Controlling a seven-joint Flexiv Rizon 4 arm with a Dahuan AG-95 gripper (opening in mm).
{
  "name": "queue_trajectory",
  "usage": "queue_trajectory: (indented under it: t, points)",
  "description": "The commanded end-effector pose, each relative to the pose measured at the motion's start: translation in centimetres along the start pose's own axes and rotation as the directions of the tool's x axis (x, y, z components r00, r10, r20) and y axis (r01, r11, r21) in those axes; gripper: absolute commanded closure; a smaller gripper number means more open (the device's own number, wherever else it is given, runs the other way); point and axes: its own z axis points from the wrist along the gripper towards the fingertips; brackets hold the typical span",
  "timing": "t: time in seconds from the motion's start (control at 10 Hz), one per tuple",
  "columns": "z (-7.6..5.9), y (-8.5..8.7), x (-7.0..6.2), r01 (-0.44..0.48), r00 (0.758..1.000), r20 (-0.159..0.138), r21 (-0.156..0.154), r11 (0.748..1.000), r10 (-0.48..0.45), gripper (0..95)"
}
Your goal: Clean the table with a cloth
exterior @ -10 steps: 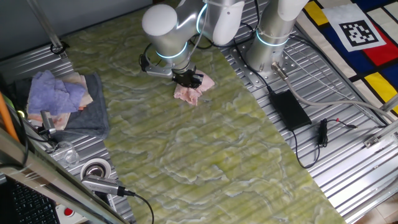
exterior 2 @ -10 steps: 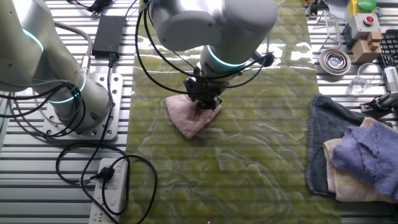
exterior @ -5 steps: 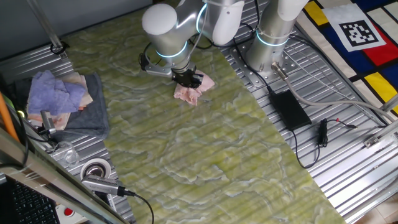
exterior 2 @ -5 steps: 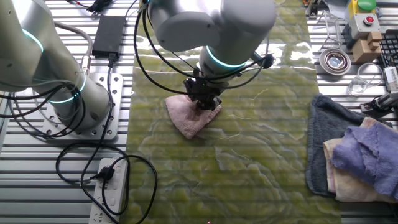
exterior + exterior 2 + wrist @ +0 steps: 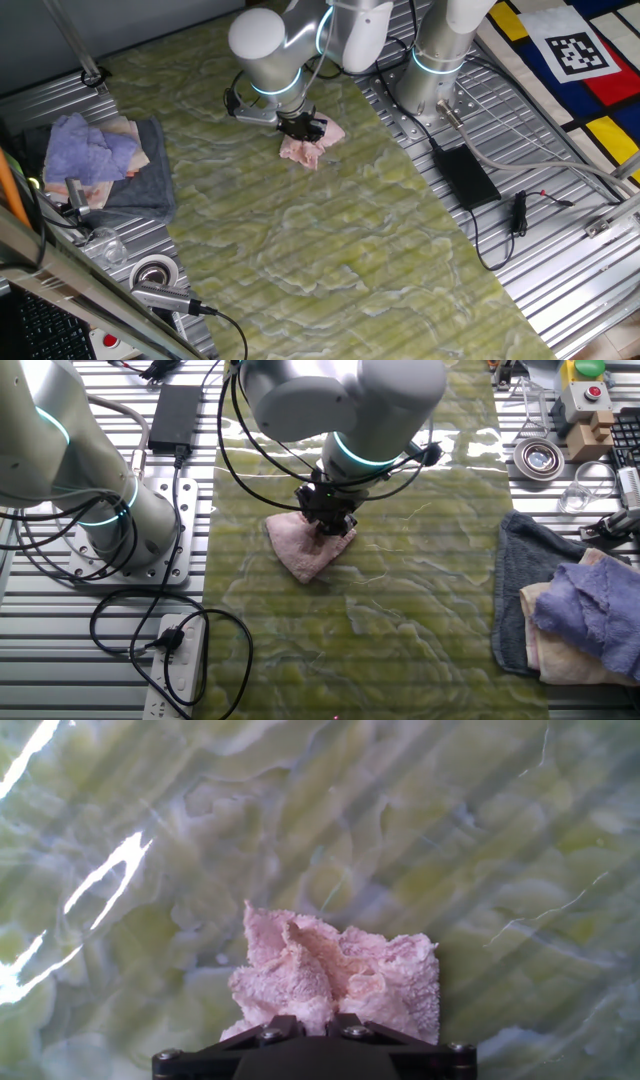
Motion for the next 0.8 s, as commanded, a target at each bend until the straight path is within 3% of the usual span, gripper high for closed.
queue_trajectory:
  t: [0.1, 0.8]
  points:
    - [0.0, -0.1, 0.1, 0.0, 1.0, 0.004, -0.004, 1.0, 0.0, 95.0]
    - [-0.1, -1.0, 1.2, 0.009, 1.0, -0.01, -0.022, 1.0, -0.009, 95.0]
